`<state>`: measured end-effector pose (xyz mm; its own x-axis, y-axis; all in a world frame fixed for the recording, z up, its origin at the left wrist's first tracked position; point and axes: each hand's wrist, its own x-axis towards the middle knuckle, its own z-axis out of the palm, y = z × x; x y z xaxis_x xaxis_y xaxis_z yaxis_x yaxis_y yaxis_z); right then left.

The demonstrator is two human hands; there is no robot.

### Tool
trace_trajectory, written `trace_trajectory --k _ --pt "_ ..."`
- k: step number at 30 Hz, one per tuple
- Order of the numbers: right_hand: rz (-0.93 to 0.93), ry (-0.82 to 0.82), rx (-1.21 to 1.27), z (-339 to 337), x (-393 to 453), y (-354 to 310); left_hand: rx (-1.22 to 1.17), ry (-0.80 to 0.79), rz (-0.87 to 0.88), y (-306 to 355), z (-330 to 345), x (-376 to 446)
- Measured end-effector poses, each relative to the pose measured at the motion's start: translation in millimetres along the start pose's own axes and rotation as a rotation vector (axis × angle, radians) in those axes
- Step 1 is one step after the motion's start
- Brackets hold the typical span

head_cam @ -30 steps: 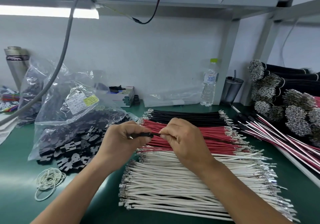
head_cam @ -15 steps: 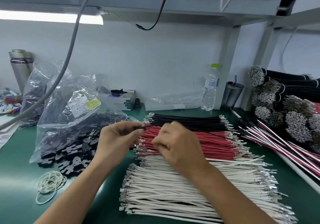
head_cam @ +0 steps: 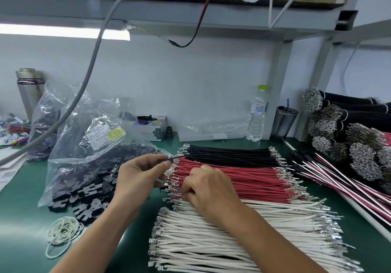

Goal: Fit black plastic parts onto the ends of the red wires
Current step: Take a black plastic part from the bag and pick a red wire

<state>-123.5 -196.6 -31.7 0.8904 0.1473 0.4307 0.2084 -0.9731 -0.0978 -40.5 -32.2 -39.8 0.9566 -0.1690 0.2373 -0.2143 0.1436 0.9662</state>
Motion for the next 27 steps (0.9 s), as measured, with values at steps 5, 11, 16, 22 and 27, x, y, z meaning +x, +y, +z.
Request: trace_trajectory --k 5,11,16,22,27 --pt "0.005 0.006 0.035 -5 1 -2 -0.04 0.009 -0.011 0 -3 0" --pt "0.062 0.182 0.309 -29 -5 12 -0.219 -0.098 -0.06 5 -8 2" --pt "0.081 0.38 0.343 -27 -17 13 -0.293 -0.279 -0.115 5 -5 -2" --pt "0.054 0.455 0.328 -28 -22 12 -0.287 -0.341 -0.143 5 -4 -5" --pt "0.083 0.474 0.331 -28 -22 10 -0.313 -0.375 -0.158 8 -3 -7"
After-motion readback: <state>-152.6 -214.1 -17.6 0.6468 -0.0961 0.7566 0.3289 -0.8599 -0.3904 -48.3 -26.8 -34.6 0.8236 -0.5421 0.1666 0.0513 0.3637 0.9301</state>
